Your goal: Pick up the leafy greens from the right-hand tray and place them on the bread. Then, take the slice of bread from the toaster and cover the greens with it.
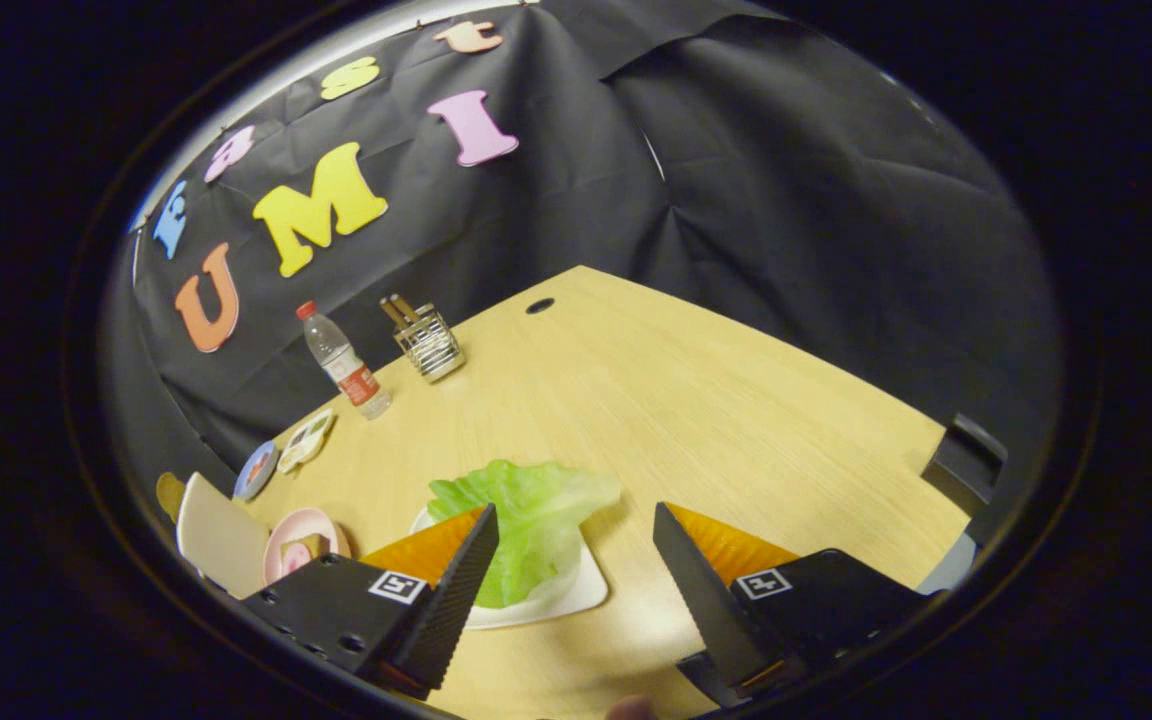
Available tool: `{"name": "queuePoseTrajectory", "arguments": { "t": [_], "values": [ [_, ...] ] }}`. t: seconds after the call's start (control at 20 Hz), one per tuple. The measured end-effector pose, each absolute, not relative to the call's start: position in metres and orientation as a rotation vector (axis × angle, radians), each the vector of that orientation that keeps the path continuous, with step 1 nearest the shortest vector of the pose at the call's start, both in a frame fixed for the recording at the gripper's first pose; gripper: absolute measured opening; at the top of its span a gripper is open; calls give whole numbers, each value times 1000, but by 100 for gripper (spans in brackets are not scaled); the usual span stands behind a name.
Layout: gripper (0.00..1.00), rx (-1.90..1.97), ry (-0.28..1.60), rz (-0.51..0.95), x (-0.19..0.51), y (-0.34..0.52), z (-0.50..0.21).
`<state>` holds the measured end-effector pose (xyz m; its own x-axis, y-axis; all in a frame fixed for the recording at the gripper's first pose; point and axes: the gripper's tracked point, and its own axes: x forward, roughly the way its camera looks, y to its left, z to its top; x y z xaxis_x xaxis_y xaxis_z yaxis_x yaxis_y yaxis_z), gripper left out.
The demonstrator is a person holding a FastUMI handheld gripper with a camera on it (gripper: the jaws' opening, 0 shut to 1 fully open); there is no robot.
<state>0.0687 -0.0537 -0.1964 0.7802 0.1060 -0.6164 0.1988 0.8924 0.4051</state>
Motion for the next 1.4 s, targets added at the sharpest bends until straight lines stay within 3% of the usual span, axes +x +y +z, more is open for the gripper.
{"name": "queuePoseTrajectory", "arguments": {
  "t": [0.25,0.4,0.8,1.4],
  "values": [
    [81,558,719,-84,91,-51,-209],
    [81,615,751,-96,96,-48,-218],
    [3,698,732,-124,109,-59,-216],
    [0,650,595,7,96,-36,-135]
  ]
}}
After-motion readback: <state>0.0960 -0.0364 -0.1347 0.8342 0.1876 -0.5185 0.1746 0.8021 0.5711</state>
